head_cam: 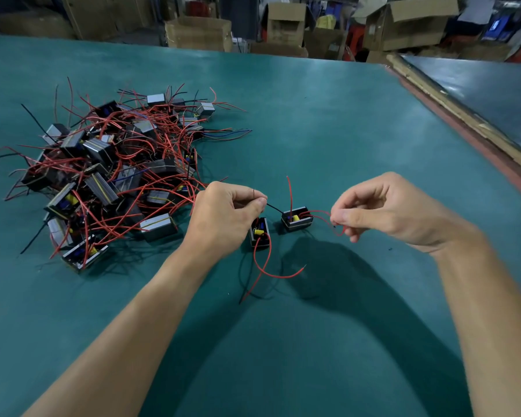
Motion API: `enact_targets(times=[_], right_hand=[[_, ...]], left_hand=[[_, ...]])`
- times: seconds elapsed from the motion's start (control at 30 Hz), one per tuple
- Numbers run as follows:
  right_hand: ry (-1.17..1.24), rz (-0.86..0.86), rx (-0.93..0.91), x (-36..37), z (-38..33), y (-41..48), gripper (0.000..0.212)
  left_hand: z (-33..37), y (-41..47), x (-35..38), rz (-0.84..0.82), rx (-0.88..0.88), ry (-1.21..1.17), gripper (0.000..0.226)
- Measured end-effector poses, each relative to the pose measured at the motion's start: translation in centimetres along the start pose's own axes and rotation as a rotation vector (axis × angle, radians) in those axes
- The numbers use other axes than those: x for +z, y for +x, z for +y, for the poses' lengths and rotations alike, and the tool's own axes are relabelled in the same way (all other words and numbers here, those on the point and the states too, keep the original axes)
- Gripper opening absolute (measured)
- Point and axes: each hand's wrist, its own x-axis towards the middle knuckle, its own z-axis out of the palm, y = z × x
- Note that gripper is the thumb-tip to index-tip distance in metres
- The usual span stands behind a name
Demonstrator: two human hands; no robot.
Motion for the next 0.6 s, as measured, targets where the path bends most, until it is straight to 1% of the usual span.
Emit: enact_targets(times=[0.13, 0.37, 0.4, 0.57, 0.6], right_hand=[[0.006, -0.009, 0.003, 0.4, 0.0, 0.1, 0.02], [0.068, -0.044, -0.005, 0.1, -0.3, -0.2, 0.008], [0.066, -0.031, -0.009, 0.2, -0.3, -0.2, 0.012], [0.096, 0.07, -0.026, 0.5, -0.1, 0.2, 0.008], [0.092, 0.08, -0.033, 0.5, -0.1, 0.3, 0.013]], left_hand=[[0.0, 0.0, 0.1, -0.01, 0.004, -0.004, 0.006], [0.2, -0.2, -0.1, -0.032, 0.04, -0.005, 0.005], [0.3, -0.2, -0.2, -0.031, 0.045, -0.006, 0.006], [0.7, -0.3, -0.8, -0.019, 0.059, -0.002, 0.017], [0.8, -0.3, -1.0, -0.015, 0.064, 0.003, 0.021]])
